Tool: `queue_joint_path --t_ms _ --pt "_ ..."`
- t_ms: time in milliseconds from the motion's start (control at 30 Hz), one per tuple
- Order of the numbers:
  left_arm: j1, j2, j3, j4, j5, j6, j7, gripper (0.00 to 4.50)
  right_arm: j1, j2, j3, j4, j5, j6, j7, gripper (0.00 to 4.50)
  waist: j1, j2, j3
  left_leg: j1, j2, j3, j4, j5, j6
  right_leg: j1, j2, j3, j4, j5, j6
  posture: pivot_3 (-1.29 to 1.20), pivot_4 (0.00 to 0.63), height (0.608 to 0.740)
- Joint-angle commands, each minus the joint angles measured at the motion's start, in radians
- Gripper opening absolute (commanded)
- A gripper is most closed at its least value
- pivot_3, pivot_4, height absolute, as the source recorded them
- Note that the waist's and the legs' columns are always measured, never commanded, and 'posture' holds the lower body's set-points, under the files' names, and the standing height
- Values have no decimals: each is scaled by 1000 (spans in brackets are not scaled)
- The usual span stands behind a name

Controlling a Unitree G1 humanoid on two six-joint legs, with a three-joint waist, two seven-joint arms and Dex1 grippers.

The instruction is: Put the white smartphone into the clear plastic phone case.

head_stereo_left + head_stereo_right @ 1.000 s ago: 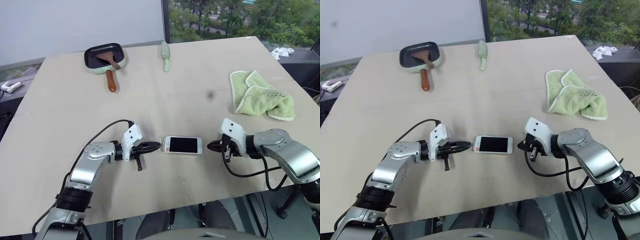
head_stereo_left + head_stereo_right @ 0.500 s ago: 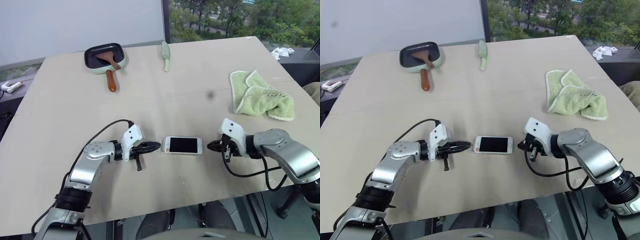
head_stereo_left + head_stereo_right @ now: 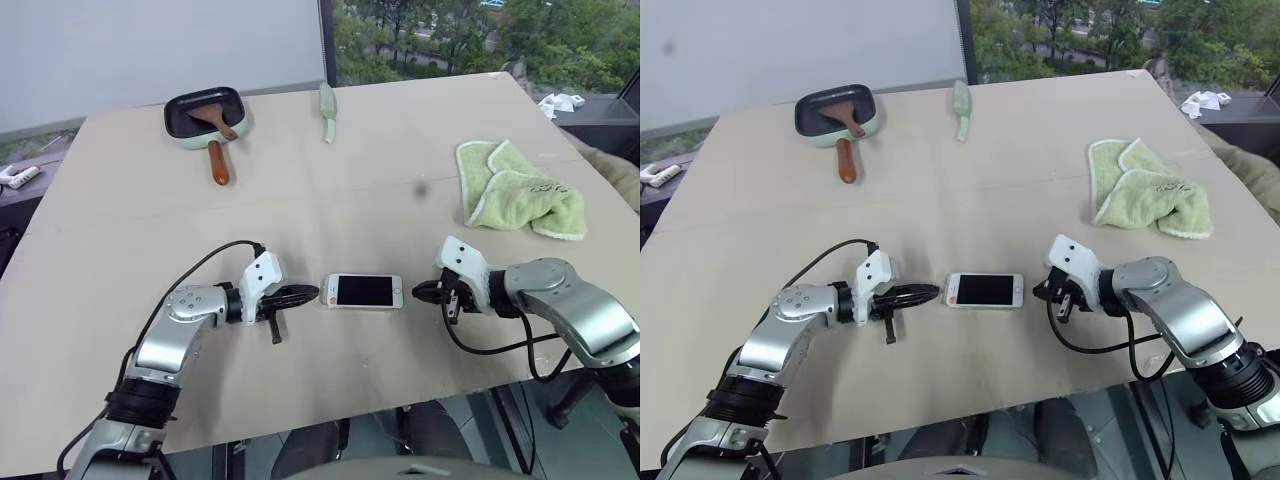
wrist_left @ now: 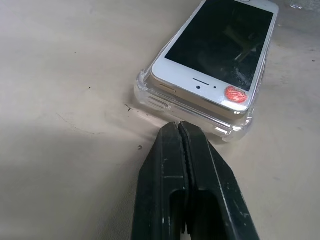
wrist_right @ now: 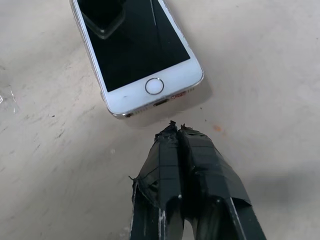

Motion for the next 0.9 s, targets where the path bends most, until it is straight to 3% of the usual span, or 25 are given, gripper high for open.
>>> queue_joint_path --t_ms 33,900 --pt "23 24 21 -2 6 11 7 0 -12 -3 -15 -30 4 -2 1 33 -5 0 0 0 0 0 0 0 0 0 0 0 0 0 0 0 150 740" --pt "29 15 34 -47 -18 19 47 0 -22 -2 -8 -24 2 -4 11 33 -5 0 0 0 0 0 0 0 0 0 0 0 0 0 0 0 150 740"
